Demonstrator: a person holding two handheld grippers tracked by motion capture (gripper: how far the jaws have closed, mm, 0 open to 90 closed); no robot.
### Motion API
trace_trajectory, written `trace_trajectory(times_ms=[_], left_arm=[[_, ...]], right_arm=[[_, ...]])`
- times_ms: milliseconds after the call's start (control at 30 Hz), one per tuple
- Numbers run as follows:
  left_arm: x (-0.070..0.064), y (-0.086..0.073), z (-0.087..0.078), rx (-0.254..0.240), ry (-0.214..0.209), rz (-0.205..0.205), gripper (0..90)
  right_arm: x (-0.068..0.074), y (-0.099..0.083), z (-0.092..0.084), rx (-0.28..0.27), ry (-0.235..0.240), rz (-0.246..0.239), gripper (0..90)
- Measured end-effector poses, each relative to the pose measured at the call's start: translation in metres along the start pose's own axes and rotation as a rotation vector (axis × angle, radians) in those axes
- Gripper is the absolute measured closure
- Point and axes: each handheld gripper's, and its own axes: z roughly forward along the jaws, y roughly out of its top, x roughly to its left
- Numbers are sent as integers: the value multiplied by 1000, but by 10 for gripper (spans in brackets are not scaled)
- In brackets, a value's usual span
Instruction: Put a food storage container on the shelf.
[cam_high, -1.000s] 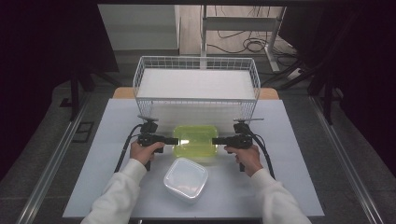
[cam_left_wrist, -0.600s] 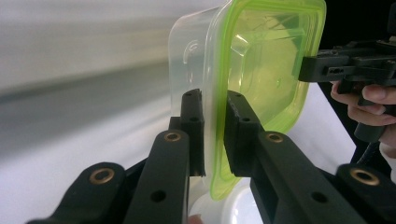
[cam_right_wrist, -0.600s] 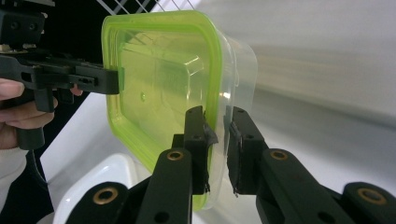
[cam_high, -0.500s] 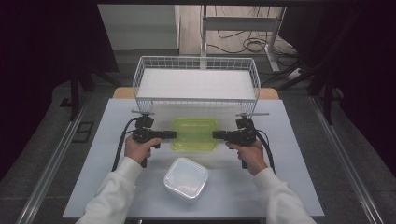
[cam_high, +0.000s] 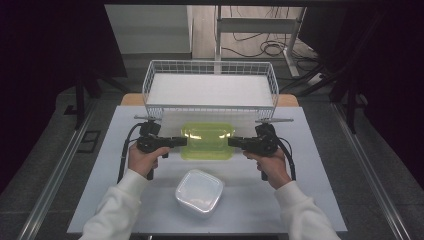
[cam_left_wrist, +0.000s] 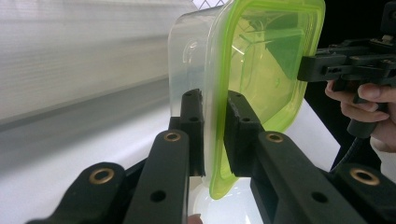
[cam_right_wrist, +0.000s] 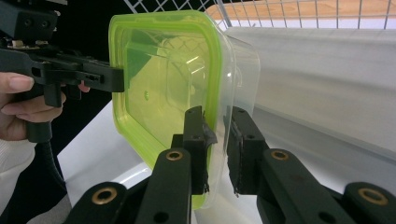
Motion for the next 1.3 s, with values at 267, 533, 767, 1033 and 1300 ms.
trace_trajectory(times_ms=[267, 533, 767, 1033, 1300], left_arm=[[-8, 3, -9, -31, -5, 10, 799], [-14, 8, -13, -50, -10, 18, 799], [-23, 12, -19, -75, -16, 32, 799], [-29, 20, -25, -86, -14, 52, 799], [-35, 33, -32, -101, -7, 74, 799]], right_arm=[[10, 6, -9, -31, 4, -41, 782], [13, 14, -15, -43, 16, -56, 781], [18, 21, -24, -60, 31, -80, 779], [23, 29, -32, -70, 30, -105, 778], [28, 42, -36, -82, 34, -134, 777]])
